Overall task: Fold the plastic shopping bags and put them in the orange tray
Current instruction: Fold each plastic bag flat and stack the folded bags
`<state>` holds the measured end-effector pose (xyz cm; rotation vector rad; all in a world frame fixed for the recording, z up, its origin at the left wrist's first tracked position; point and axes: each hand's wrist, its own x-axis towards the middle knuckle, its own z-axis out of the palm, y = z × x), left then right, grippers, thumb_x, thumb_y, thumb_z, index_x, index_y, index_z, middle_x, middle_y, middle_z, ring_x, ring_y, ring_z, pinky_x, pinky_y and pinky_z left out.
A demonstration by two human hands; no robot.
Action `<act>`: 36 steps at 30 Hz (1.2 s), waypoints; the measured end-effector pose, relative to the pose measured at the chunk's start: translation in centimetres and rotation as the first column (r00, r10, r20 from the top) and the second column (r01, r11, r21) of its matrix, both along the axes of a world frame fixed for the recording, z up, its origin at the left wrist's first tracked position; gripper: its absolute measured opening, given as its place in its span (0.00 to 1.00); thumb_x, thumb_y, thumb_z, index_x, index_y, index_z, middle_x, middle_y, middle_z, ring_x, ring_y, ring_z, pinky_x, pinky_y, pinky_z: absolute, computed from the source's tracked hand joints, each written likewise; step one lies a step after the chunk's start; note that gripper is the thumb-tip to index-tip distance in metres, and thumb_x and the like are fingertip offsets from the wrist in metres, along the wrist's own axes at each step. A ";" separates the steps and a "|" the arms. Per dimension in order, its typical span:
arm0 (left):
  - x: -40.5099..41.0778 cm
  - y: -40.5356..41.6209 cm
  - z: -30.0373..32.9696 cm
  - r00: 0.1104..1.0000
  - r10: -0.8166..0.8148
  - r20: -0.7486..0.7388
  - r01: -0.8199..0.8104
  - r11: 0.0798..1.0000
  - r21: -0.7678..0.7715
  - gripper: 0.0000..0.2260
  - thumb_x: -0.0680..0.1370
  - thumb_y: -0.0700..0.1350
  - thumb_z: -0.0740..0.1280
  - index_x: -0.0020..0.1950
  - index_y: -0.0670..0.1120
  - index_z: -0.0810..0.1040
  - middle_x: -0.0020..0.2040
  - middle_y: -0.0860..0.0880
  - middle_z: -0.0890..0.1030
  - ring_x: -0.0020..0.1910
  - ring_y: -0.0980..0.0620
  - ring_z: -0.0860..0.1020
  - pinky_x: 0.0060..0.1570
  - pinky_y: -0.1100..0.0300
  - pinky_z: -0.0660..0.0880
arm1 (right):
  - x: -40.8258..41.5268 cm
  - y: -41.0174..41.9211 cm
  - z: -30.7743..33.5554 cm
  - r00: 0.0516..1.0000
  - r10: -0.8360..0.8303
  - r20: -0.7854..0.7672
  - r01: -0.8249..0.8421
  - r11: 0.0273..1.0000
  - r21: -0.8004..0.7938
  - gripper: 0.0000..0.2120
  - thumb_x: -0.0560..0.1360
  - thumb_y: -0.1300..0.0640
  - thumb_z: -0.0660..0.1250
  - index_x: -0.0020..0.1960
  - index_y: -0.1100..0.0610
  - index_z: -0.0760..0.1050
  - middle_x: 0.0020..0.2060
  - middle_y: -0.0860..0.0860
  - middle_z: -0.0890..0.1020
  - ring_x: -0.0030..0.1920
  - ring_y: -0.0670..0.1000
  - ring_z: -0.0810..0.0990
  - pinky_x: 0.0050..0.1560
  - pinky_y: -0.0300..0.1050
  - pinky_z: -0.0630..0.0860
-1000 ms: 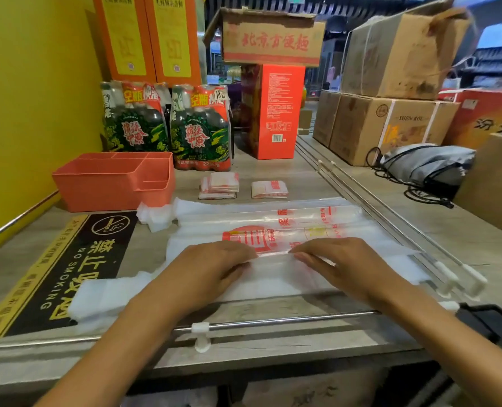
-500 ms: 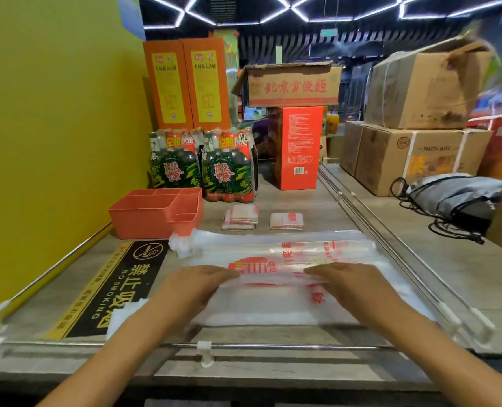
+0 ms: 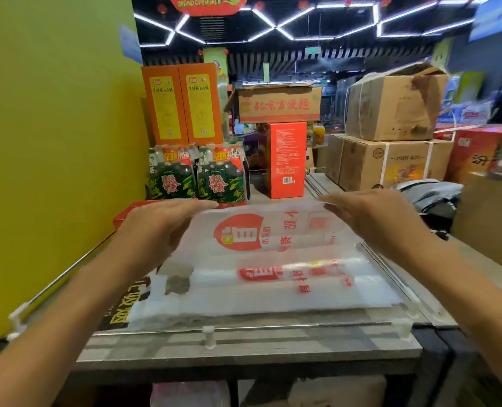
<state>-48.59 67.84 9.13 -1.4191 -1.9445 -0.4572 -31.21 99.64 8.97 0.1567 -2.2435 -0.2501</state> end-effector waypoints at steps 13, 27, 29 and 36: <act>-1.5 0.3 6.8 0.994 0.017 -0.110 -0.016 1.000 0.011 0.19 0.78 0.34 0.67 0.68 0.47 0.79 0.53 0.42 0.85 0.44 0.42 0.84 0.38 0.58 0.73 | 1.5 1.2 6.1 0.991 0.010 -0.132 -0.001 0.998 0.063 0.14 0.81 0.53 0.63 0.60 0.57 0.83 0.39 0.55 0.87 0.30 0.58 0.84 0.33 0.40 0.71; -11.8 7.0 -5.7 0.970 0.134 0.203 -0.083 0.967 -0.241 0.31 0.77 0.29 0.66 0.73 0.58 0.73 0.69 0.55 0.77 0.64 0.52 0.78 0.58 0.60 0.75 | -8.1 7.7 -7.7 0.983 -0.069 0.169 0.094 0.985 -0.144 0.32 0.71 0.73 0.72 0.69 0.49 0.77 0.63 0.50 0.82 0.55 0.55 0.85 0.50 0.51 0.82; -13.0 7.5 -9.1 0.946 0.210 0.248 -0.105 0.919 -0.379 0.32 0.79 0.30 0.63 0.76 0.60 0.68 0.74 0.56 0.72 0.70 0.53 0.73 0.66 0.56 0.73 | -9.0 8.9 -11.1 0.901 -0.071 0.428 0.156 0.974 -0.167 0.31 0.77 0.67 0.68 0.75 0.45 0.70 0.72 0.46 0.74 0.67 0.51 0.77 0.66 0.51 0.75; -13.3 8.3 -14.4 0.876 0.304 0.375 0.031 0.740 -0.672 0.32 0.79 0.69 0.46 0.82 0.59 0.51 0.82 0.61 0.48 0.80 0.61 0.45 0.79 0.53 0.46 | -10.3 10.0 -15.9 0.599 0.083 0.797 0.268 0.917 -0.297 0.48 0.69 0.19 0.37 0.81 0.44 0.54 0.81 0.43 0.55 0.81 0.46 0.49 0.80 0.50 0.48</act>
